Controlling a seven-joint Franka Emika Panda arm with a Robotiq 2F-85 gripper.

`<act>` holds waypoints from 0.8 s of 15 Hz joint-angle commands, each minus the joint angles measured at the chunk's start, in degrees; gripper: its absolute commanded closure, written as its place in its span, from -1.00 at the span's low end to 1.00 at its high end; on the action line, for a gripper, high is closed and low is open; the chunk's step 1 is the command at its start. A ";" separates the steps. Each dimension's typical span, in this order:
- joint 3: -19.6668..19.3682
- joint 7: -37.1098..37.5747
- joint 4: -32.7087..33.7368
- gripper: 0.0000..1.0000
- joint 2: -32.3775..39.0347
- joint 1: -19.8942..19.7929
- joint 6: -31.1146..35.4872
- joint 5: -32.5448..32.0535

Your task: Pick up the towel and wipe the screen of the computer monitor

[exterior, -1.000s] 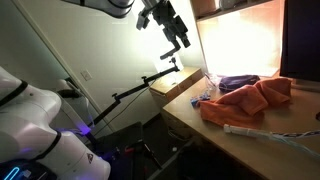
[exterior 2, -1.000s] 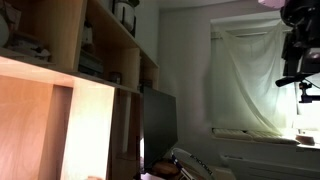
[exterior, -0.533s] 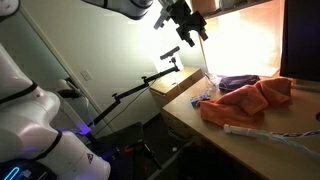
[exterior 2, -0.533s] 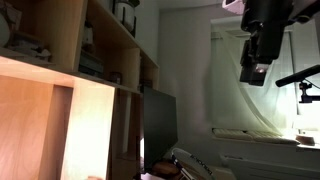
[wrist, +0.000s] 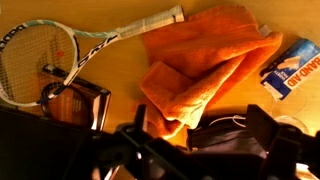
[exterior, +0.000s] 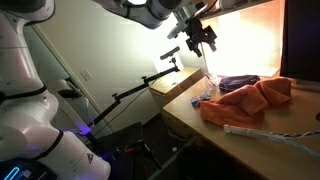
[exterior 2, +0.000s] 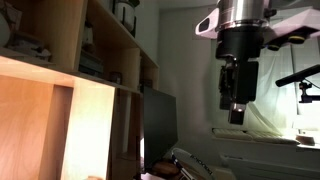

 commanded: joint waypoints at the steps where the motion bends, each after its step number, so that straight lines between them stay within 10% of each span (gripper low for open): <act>1: -1.80 -4.79 8.52 -1.00 6.88 1.60 -6.14 2.19; 12: -3.39 -4.83 11.41 -1.00 10.16 2.80 -9.23 2.38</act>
